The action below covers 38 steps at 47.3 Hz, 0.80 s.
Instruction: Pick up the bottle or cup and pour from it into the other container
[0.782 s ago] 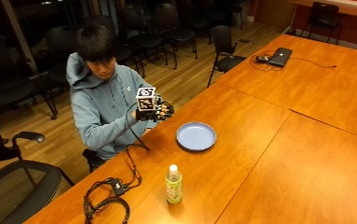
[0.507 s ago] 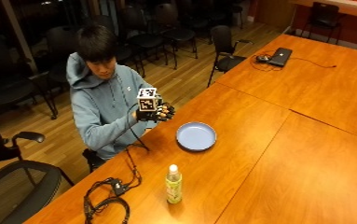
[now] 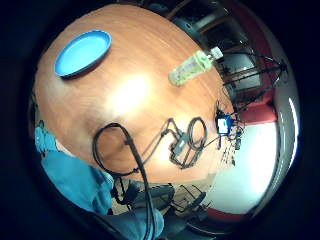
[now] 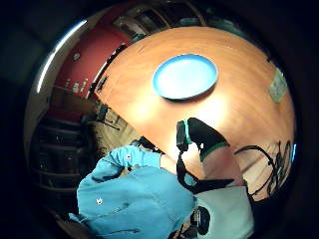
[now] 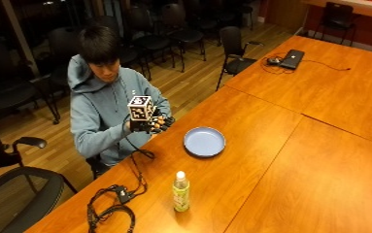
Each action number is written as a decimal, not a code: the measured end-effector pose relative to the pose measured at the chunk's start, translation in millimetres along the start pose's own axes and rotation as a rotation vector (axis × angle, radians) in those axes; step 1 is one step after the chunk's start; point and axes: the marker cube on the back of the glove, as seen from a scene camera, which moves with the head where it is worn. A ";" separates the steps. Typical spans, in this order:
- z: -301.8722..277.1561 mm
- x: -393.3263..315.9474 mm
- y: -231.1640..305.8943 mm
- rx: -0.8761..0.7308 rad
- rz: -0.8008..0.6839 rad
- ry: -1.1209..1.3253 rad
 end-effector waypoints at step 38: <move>-36.5 200.1 68.4 0.157 0.337 0.002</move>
